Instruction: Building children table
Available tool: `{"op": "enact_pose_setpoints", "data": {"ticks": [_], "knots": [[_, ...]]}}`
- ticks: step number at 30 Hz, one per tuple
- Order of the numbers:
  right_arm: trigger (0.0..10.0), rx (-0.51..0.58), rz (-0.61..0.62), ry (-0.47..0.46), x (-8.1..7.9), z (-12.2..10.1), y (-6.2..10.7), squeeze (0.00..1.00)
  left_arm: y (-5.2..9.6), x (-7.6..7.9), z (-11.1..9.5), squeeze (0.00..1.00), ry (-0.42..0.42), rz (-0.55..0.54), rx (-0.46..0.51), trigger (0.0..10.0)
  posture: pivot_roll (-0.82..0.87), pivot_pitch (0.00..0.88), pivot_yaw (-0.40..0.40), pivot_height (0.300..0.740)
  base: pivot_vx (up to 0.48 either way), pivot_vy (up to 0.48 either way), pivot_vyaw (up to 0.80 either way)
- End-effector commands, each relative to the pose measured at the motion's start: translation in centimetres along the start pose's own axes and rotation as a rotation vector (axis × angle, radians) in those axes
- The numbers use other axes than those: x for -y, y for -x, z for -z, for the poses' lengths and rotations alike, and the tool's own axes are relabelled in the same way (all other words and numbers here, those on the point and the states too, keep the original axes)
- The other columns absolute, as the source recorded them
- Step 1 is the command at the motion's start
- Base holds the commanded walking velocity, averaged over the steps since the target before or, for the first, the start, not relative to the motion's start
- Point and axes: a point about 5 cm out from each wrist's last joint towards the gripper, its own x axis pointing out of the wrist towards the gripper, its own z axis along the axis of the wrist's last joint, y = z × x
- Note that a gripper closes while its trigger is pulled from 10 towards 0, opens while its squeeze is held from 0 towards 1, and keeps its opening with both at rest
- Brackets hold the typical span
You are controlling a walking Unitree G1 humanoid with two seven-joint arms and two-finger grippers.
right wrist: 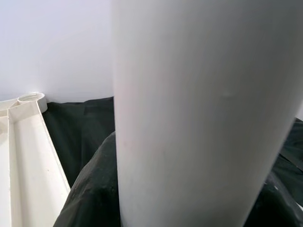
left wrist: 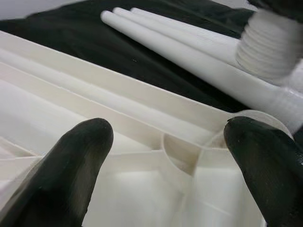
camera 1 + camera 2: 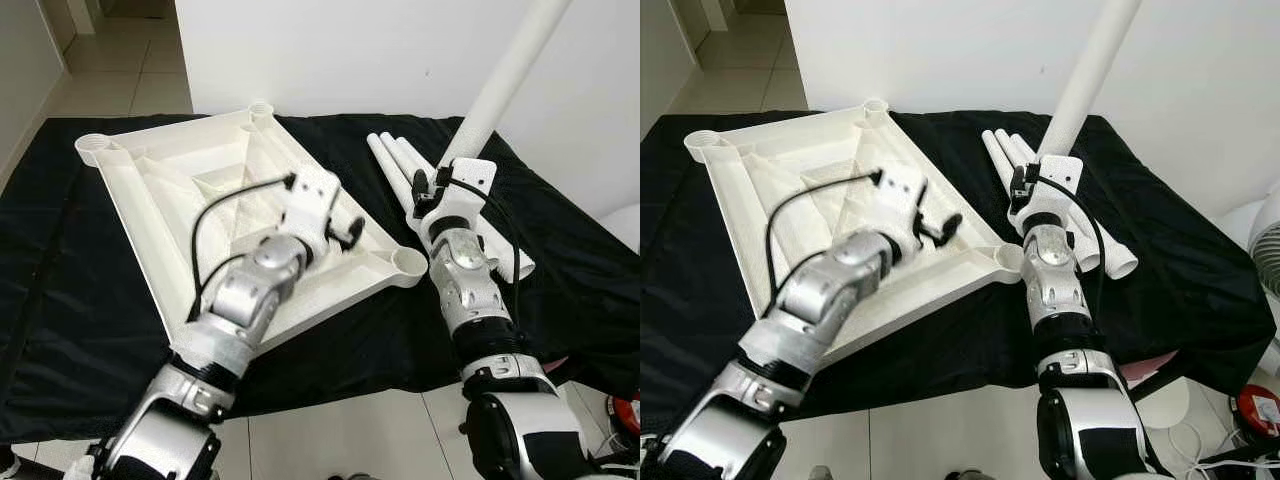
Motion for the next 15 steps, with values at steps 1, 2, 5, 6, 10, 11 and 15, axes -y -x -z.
{"op": "enact_pose_setpoints", "data": {"ticks": [1, 2, 5, 6, 10, 11, 15], "knots": [[10.0, 0.035, -0.006, -0.017, -0.2, -0.9, -0.2, 0.00, 0.0, 1.3, 0.5, 0.00, -0.032, 0.166, -0.013, 10.0, 0.08, 0.030, -0.050, 0.740, 0.000, 0.000, 0.00], [10.0, 0.035, -0.012, -0.018, -0.3, -0.9, -0.2, 0.00, 0.0, 1.8, 1.0, 0.00, -0.044, 0.188, -0.024, 10.0, 0.08, 0.033, -0.053, 0.740, 0.000, 0.000, 0.00], [10.0, 0.033, -0.015, -0.018, -0.4, -0.9, -0.2, 0.00, 0.0, 2.2, 1.6, 0.00, -0.049, 0.208, -0.040, 10.0, 0.08, 0.034, -0.056, 0.740, 0.000, 0.000, 0.00], [10.0, 0.032, -0.017, -0.018, -0.5, -0.9, -0.2, 0.00, 0.1, 2.5, 2.0, 0.00, -0.054, 0.221, -0.049, 10.0, 0.08, 0.039, -0.057, 0.740, 0.000, 0.000, 0.00], [10.0, 0.027, -0.017, -0.013, -0.4, -0.8, -0.2, 0.00, 0.3, 3.3, 3.2, 0.00, -0.063, 0.255, -0.078, 10.0, 0.07, 0.047, -0.055, 0.740, 0.000, 0.000, 0.00], [10.0, 0.025, -0.016, -0.009, -0.4, -0.8, -0.3, 0.00, 0.5, 3.7, 3.7, 0.00, -0.069, 0.280, -0.088, 10.0, 0.07, 0.050, -0.053, 0.740, 0.000, 0.000, 0.00], [10.0, 0.023, -0.013, -0.004, -0.3, -0.8, -0.3, 0.00, 0.7, 4.4, 4.3, 0.00, -0.085, 0.323, -0.097, 10.0, 0.06, 0.052, -0.053, 0.740, 0.000, 0.000, 0.00]]}}
